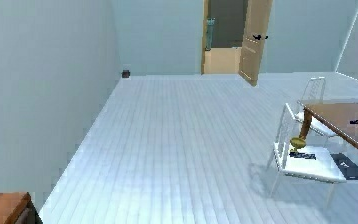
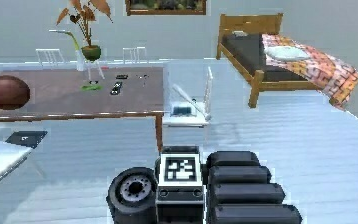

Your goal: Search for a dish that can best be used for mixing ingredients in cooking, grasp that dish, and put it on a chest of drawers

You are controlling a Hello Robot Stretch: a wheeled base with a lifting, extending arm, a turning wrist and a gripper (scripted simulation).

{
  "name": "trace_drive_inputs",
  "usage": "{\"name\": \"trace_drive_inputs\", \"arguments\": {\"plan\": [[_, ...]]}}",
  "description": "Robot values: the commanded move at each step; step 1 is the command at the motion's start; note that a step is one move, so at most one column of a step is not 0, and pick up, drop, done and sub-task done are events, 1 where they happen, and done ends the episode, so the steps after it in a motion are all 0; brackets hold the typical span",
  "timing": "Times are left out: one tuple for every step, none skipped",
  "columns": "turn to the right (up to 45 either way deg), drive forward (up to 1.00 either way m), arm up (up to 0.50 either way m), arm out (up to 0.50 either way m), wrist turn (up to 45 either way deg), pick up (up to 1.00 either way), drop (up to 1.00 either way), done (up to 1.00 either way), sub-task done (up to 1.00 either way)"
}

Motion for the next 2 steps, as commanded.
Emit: {"name": "trace_drive_inputs", "arguments": {"plan": [[0.0, 0.35, 0.00, 0.00, 0.0, 0.00, 0.00, 0.00, 0.00], [45.0, 0.00, 0.00, 0.00, 0.0, 0.00, 0.00, 0.00, 0.00]]}}
